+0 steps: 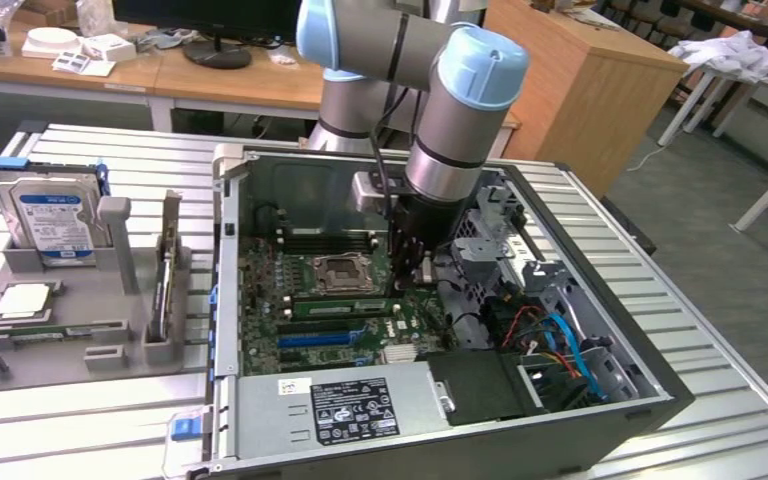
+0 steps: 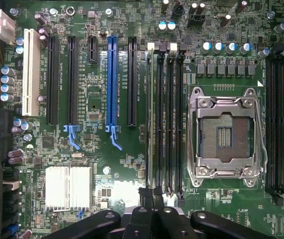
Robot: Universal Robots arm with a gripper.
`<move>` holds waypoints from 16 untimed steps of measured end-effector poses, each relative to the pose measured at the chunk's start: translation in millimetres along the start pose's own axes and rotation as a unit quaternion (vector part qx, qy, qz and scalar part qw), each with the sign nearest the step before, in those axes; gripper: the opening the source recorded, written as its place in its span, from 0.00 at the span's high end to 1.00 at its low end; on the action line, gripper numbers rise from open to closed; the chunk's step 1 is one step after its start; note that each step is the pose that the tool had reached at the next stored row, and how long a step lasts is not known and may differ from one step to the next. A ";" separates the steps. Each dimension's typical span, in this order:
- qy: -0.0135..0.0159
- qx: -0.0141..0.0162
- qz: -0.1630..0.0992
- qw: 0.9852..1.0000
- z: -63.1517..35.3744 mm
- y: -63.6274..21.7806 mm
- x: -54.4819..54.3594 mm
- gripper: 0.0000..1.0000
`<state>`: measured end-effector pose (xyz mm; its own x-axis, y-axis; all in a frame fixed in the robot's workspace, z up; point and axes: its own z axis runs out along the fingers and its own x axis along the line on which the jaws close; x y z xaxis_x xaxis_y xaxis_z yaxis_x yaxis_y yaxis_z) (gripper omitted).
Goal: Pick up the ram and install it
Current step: 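Press down the ram until it locks into place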
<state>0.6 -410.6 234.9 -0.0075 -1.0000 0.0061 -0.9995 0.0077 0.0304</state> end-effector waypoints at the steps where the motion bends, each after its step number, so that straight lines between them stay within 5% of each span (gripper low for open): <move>1: 0.000 0.000 0.000 1.000 0.3 0.0 0.0 0.89; 16: 0.000 0.000 0.000 1.000 4.1 -0.1 0.0 0.89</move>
<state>0.5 -410.6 230.8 -0.0075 -1.0000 0.0062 -0.9995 0.0077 0.0305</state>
